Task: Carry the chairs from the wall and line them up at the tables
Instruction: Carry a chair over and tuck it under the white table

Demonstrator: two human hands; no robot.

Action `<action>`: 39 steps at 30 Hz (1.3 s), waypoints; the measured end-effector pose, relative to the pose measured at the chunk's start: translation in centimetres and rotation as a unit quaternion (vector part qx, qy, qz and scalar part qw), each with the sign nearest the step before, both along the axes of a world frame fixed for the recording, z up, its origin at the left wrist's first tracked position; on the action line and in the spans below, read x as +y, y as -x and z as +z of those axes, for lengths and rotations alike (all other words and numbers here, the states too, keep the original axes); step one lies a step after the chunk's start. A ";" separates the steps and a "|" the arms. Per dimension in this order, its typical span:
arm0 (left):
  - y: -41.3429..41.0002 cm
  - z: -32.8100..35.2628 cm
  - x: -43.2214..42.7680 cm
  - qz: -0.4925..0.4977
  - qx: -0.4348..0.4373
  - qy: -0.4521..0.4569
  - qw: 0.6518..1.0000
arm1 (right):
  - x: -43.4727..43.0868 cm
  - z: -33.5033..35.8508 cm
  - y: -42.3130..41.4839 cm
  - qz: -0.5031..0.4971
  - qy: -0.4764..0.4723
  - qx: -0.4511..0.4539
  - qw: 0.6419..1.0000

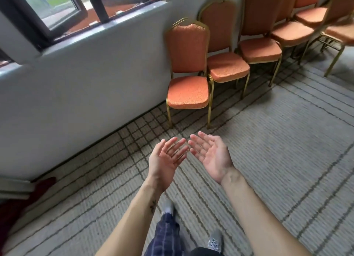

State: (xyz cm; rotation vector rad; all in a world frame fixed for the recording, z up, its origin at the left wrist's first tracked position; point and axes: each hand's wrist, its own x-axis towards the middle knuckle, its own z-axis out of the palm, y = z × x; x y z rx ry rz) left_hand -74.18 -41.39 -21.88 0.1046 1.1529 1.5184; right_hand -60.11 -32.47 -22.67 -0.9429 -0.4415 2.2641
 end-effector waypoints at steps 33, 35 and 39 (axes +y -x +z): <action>40.6 -2.9 50.5 -0.096 -0.010 -0.014 0.995 | 50.5 -1.2 40.2 -0.030 -0.057 -0.081 0.995; 42.2 -2.8 54.4 -0.095 0.001 -0.012 0.995 | 54.8 -1.6 42.2 -0.032 -0.050 -0.070 0.996; 45.7 -2.0 62.6 -0.081 0.027 -0.019 0.996 | 62.8 -1.3 46.0 -0.018 -0.045 -0.054 0.997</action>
